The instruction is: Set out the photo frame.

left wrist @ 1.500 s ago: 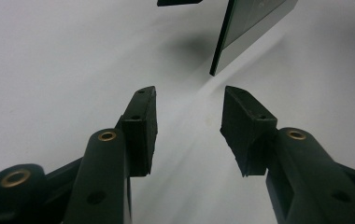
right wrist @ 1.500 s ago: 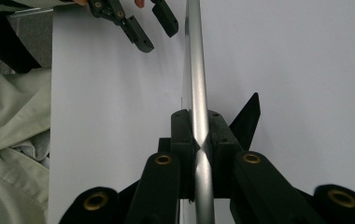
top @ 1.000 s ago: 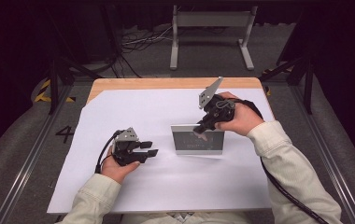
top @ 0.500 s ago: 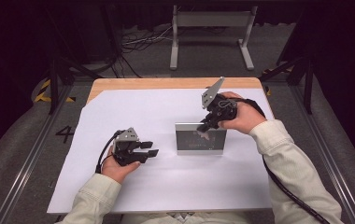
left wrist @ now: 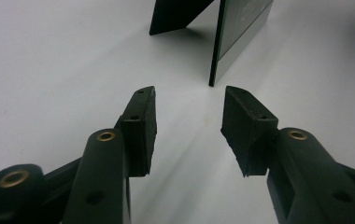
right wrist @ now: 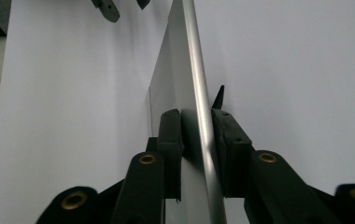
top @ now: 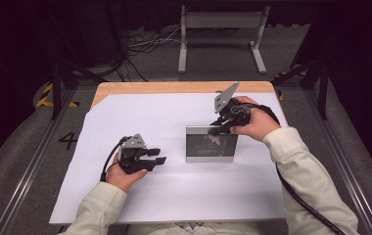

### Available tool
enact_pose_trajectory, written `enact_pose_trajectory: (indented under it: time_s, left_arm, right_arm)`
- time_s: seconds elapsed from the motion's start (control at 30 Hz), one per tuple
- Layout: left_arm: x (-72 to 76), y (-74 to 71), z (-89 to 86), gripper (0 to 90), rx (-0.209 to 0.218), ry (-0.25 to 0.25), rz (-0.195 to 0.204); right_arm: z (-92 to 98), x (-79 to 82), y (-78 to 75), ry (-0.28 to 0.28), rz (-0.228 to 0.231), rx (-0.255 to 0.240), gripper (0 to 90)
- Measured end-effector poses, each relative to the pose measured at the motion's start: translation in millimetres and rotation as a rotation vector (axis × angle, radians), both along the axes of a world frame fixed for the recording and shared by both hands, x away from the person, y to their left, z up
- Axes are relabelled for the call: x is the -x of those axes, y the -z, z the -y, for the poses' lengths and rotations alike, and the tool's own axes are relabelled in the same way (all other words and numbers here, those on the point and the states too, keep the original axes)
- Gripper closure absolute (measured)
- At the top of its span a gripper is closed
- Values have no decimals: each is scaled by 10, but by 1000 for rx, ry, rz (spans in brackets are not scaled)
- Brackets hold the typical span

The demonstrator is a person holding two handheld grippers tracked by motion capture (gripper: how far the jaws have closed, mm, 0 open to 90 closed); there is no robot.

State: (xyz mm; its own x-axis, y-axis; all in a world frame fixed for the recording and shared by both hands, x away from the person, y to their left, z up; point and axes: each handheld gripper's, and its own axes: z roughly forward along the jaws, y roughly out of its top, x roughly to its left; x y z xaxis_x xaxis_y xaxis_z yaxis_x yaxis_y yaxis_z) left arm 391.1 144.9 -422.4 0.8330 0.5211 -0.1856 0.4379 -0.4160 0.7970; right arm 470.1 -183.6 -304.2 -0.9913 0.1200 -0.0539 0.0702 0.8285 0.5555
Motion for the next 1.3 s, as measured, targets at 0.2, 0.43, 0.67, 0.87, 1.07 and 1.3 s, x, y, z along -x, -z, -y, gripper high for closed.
enact_pose_trajectory:
  time_s: [0.2, 0.43, 0.67, 0.87, 1.07, 1.3]
  left_arm:
    - [-10, 1, -4, 553, -3, 5, 7]
    - [-7, -6, -10, 513, 4, -15, 8]
    - [-22, -19, 20, 504, -7, -4, 29]
    - [-16, -38, 21, 503, -6, -7, 40]
    - [-5, -57, 6, 502, 0, -16, 45]
    - [-10, -67, -21, 500, 8, -25, 57]
  right_arm:
    - [41, 49, -54, 42, 27, -62, 508]
    - [151, 133, -117, 89, 68, -143, 473]
    - [313, 226, -190, 129, 96, -168, 444]
    - [488, 335, -215, 175, 115, -193, 424]
    - [656, 420, -258, 209, 125, -217, 404]
    - [828, 500, -291, 249, 127, -241, 381]
